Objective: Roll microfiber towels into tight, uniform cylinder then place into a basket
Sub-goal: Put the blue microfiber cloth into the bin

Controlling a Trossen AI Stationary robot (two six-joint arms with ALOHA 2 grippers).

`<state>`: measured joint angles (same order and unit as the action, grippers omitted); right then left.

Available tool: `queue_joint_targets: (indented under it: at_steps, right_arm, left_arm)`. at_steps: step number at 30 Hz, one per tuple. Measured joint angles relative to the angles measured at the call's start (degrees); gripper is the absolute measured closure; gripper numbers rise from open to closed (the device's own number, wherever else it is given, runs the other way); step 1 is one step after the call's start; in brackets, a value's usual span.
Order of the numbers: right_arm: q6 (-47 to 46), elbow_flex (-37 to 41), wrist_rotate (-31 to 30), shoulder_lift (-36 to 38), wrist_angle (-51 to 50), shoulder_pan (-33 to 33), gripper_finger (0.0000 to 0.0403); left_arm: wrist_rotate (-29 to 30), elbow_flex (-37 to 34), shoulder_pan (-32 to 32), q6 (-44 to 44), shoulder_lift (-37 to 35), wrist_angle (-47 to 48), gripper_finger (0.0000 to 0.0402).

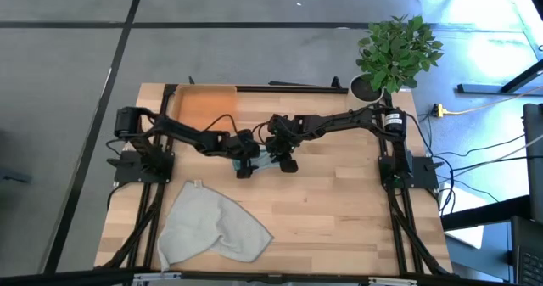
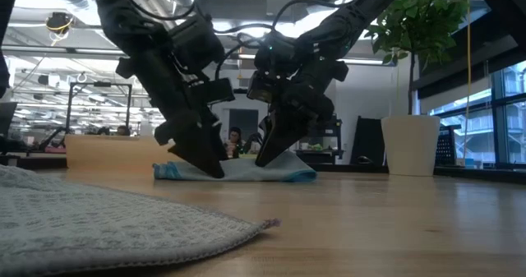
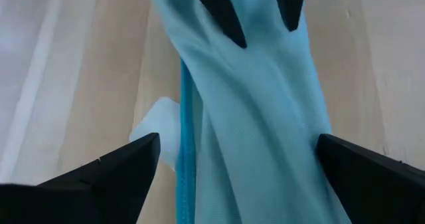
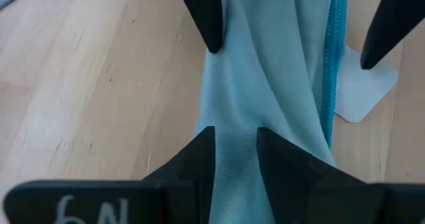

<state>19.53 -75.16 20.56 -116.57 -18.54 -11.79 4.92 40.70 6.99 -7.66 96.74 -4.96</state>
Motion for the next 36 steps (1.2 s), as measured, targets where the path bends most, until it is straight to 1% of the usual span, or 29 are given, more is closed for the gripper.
queue_joint_targets:
  at_steps: [6,14,19,23,27,36]
  right_arm:
    - [0.00,0.02,0.00,0.00,0.15,0.00,0.0290]
    - [0.00,0.02,0.00,0.00,0.15,0.00,0.0290]
    - [0.00,0.02,0.00,0.00,0.44,0.00,0.0290]
    - [-0.02,0.02,0.00,0.00,0.85,0.00,0.0290]
    - [0.00,0.02,0.00,0.00,0.92,0.02,0.0290]
    - [0.00,0.04,0.00,0.00,1.04,0.02,0.0290]
  left_arm:
    - [-1.80,0.05,1.48,6.10,-0.03,2.81,0.0003]
    - [-2.53,0.08,1.76,5.71,-0.13,3.80,0.0004]
    - [-3.13,-0.14,2.67,3.92,-2.59,5.57,0.0002]
    - [-3.43,2.14,1.93,3.92,-4.09,10.17,0.0002]
    - [-3.70,4.01,0.62,3.61,-4.03,13.95,0.0002]
    - [-2.48,4.07,-0.16,4.02,-0.22,12.90,0.0002]
